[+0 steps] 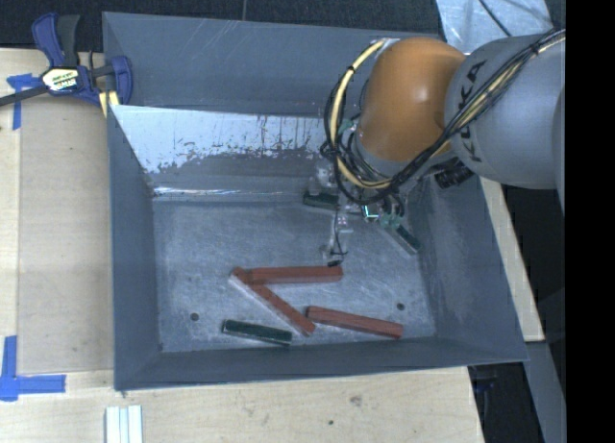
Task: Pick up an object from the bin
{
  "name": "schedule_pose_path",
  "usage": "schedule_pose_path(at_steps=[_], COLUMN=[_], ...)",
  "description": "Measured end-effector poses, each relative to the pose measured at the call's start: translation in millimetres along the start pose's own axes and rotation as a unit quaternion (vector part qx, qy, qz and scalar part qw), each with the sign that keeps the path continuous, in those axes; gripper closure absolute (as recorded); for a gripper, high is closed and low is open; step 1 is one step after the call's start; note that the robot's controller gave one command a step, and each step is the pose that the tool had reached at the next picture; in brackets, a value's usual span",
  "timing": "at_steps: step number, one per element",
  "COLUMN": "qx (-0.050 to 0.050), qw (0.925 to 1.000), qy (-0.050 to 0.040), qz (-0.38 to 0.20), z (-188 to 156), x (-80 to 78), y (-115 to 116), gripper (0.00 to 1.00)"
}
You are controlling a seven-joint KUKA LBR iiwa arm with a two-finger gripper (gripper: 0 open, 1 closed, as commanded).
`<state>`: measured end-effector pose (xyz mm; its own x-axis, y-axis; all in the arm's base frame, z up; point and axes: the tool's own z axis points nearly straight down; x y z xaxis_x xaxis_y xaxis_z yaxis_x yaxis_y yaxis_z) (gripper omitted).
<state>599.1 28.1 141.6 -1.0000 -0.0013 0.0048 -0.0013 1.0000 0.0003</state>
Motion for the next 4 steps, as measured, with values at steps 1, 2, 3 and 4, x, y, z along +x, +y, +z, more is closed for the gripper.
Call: schedule_pose_path(at_steps=[1, 2, 3, 4], qx=[0.001, 0.000, -0.001, 0.000], qw=[0.9999, 0.9972, 0.9972, 0.9988], qy=[0.0016, -0.0035, -0.0035, -0.0061], qz=[0.011, 0.075, 0.075, 0.048], z=[67.5, 67.2, 66.1, 22.5], x=[92.4, 39.1, 38.8, 44.0], y=[-46.9, 8.2, 9.2, 8.1], gripper=[0.00, 0.00, 1.00, 1.00])
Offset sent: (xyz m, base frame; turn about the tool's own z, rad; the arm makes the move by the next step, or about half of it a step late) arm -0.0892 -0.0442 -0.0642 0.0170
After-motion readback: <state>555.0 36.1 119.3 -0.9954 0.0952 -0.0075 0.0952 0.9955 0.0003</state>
